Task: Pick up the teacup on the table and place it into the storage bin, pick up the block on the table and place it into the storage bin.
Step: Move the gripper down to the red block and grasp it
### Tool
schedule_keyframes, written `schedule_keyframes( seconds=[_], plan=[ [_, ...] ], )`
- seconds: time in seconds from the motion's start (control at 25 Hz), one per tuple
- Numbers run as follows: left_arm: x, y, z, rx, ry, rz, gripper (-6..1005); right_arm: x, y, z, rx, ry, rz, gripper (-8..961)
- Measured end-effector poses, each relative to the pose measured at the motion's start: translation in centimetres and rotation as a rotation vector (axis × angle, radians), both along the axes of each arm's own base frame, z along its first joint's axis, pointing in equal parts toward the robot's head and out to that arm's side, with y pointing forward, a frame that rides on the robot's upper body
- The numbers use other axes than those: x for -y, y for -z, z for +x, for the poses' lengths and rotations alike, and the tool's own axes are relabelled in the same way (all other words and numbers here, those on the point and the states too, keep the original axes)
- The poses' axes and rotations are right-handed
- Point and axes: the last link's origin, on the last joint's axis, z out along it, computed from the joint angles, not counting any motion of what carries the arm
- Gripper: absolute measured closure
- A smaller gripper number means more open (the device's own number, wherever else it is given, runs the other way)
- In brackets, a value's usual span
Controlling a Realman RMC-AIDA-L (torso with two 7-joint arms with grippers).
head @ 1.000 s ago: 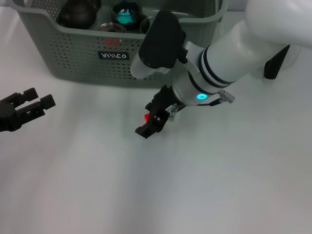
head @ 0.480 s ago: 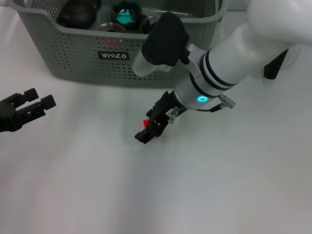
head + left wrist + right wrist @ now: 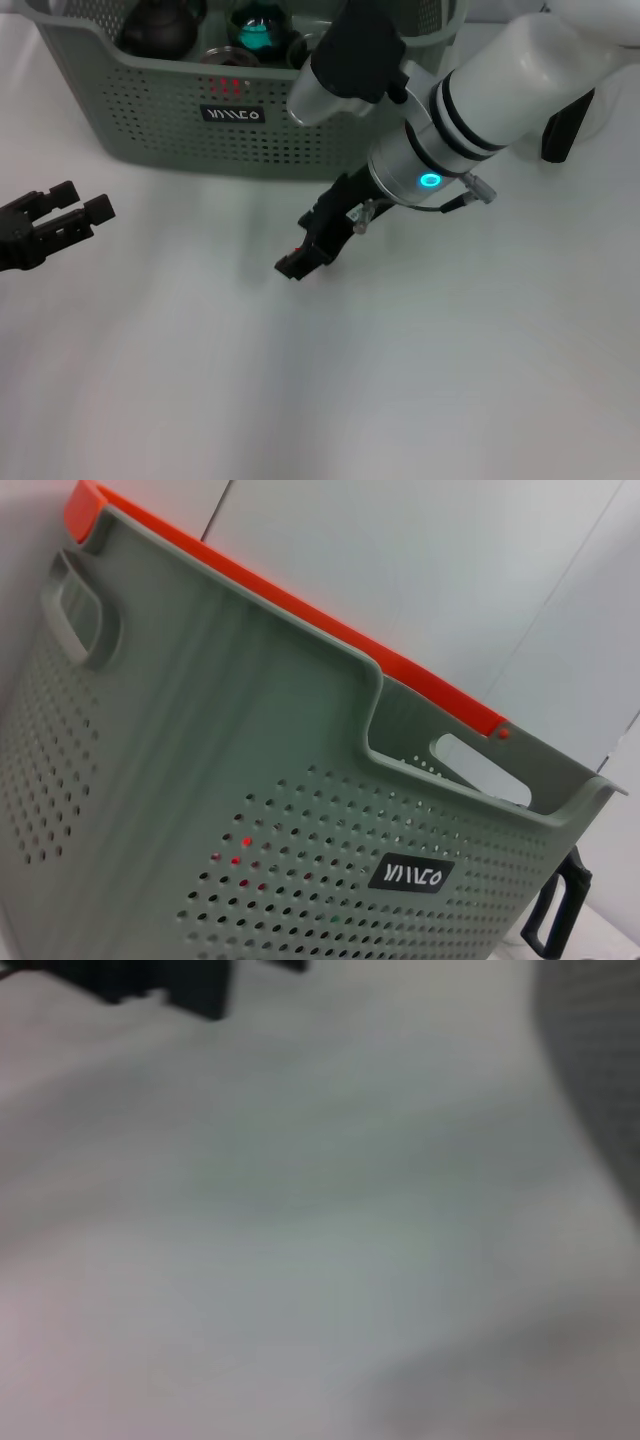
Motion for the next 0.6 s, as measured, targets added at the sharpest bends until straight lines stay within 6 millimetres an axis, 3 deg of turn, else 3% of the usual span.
schedule_keyframes(
  seconds=[0.28, 0.6],
  plan=[
    [-0.1, 0.0, 0.0, 0.0, 0.002, 0.0, 175, 0.4, 1.4, 0.6, 0.014, -0.033, 0.035, 222],
    [-0.2, 0.1, -0.2, -0.011, -0.014, 0.003, 174, 0.9, 1.3, 1.3, 0.011, 0.044, -0.003, 221]
  ],
)
